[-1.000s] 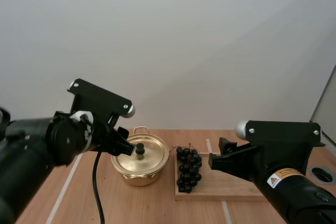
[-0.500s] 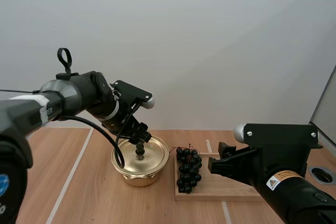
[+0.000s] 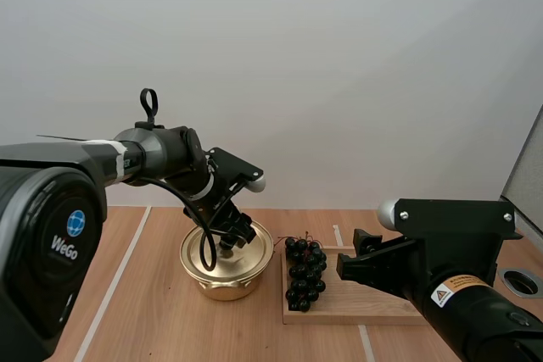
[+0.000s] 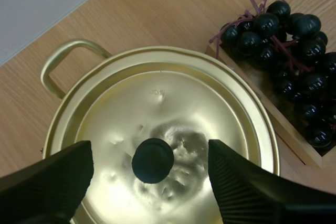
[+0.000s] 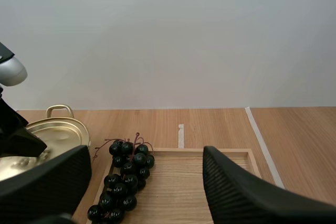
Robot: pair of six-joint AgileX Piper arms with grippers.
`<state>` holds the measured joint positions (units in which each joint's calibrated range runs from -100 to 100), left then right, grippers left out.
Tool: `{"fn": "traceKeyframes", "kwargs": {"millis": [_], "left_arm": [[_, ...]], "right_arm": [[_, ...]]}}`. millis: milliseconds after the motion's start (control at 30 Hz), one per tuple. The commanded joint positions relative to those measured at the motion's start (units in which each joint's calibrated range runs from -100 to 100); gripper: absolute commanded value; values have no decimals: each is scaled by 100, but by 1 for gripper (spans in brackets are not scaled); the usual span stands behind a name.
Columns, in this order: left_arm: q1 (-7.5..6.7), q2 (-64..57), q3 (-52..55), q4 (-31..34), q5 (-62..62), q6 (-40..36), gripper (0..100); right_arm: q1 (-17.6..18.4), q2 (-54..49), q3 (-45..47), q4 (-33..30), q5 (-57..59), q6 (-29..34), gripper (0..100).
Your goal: Open the lid, put the grape in the pot, and close it
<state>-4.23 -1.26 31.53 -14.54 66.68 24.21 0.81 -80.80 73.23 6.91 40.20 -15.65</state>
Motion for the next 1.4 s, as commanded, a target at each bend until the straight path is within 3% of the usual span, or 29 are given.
{"fn": "traceKeyframes", "kwargs": {"millis": [0, 267, 333, 433, 500, 567, 600, 833, 1100, 1233, 1367], "left_arm": [[-10, 54, -67, 38, -46, -20, 100], [-10, 67, -67, 47, 92, -31, 98], [-10, 67, -67, 47, 151, -52, 70], [-10, 67, -67, 47, 257, -52, 40], [-10, 67, -67, 47, 274, -65, 22], [-10, 67, -67, 50, 274, -80, 11], [-10, 67, -67, 63, 274, -91, 0], [-10, -40, -162, 63, 407, -157, 0], [-10, -809, -708, 63, 946, -245, 0], [-10, -1474, -1228, 136, 1149, -357, 0], [-10, -2048, -1788, 308, 1285, -437, 0]], "right_arm": [[-20, 0, -52, -27, -53, -31, 100], [-20, 0, -52, -27, -53, -31, 100], [-20, 0, -52, -27, -53, -31, 100], [-20, 0, -52, -27, -53, -31, 100], [-20, 0, -52, -27, -53, -31, 100], [-20, 0, -52, -27, -53, -31, 100], [-20, 0, -52, -27, -53, -31, 100], [-20, 0, -52, -27, -534, -31, 100], [-20, 95, -52, 16, -193, -94, 100], [-20, 455, -58, 594, -166, -1167, 100], [-20, 905, -70, 1900, -92, -2405, 100]]}}
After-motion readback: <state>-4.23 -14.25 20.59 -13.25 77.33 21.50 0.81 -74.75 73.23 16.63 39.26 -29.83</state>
